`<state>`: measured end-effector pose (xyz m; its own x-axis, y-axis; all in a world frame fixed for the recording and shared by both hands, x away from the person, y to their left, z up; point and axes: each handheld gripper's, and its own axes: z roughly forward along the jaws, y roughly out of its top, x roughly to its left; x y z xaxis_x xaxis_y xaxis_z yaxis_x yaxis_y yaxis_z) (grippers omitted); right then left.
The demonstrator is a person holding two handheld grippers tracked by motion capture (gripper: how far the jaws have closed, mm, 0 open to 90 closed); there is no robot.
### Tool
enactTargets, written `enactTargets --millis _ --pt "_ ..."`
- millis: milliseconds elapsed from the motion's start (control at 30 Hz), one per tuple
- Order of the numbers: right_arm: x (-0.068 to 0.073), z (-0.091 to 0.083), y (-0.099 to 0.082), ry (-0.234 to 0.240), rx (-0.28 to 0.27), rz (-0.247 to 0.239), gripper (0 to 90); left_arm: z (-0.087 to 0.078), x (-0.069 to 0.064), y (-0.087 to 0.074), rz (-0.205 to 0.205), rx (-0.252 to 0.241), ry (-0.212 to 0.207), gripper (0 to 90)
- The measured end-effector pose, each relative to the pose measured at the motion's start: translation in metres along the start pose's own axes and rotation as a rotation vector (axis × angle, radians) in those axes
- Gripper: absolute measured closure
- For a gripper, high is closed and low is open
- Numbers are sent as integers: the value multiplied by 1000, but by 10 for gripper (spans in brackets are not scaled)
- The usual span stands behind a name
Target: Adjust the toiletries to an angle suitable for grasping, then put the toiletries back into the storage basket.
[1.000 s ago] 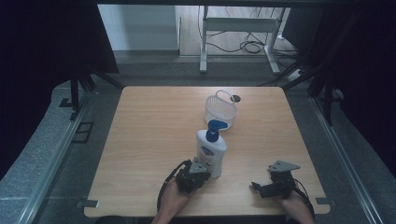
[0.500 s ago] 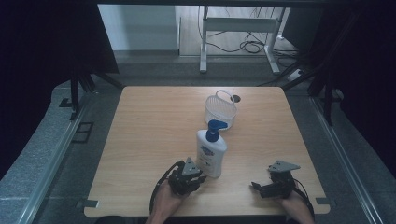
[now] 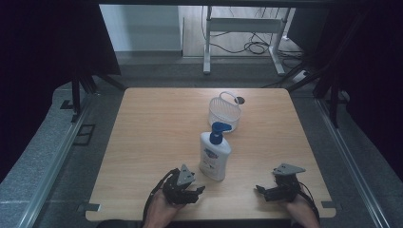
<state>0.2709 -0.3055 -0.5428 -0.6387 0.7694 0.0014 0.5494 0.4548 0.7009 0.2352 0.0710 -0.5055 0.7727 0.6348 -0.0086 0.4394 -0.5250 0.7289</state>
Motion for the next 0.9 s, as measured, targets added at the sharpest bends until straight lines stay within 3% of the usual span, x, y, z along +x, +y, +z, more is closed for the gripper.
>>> enactTargets --millis 267,433,700,900 --pt "0 0 0 0 0 0 0 -4 -1 -15 -37 12 31 200" --pt "0 0 0 -2 0 3 0 -5 4 -23 -85 22 48 137" --pt "1 0 0 -3 2 5 0 -6 12 -30 -116 6 59 129" --pt "2 -2 2 -19 11 -2 8 -2 19 -36 -122 25 71 123"
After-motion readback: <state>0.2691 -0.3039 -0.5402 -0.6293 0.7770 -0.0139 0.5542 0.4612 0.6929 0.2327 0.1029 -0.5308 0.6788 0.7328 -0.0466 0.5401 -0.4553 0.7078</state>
